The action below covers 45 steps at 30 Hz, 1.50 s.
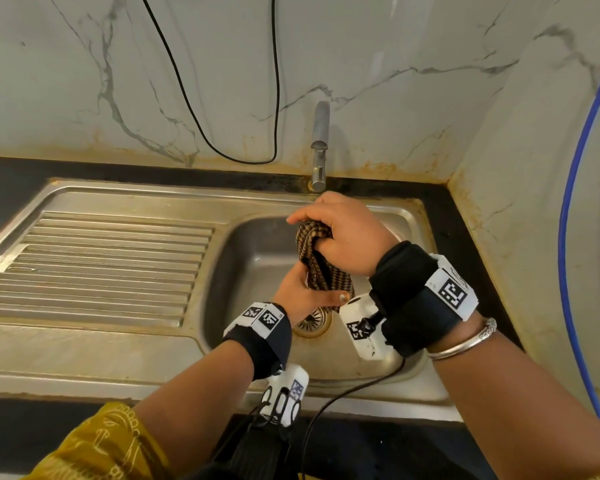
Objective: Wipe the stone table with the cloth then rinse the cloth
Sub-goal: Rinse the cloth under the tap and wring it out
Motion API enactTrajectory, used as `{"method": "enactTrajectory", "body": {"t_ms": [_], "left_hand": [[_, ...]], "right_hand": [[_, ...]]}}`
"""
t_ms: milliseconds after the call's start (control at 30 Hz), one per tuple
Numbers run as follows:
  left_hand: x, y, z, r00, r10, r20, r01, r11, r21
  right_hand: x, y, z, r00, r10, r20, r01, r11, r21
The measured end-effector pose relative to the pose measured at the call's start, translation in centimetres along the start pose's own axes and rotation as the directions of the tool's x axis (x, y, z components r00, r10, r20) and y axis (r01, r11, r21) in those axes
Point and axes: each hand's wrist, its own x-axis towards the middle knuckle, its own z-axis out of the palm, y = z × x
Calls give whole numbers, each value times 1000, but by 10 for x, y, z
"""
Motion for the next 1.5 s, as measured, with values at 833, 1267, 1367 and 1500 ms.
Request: {"method": "enactTrajectory", "body": {"t_ms": [833,1267,1367,1500], "left_hand": [[-6,43,43,982,-43,-186,-30,928,-373],[2,24,-16,966,85,244,-245,599,762],[0,11,-24,883,157,443,-468,201,860],[-6,-6,-24,785,333,521,-534,-62,843]], "right_hand": [[-63,68,83,945,314,93,-200,328,923],[-60,78,87,679,536,501,-600,13,800],[-54,71,84,696,475,538,-631,47,774],[-50,54,85,762,303,572,-630,142,764]]}}
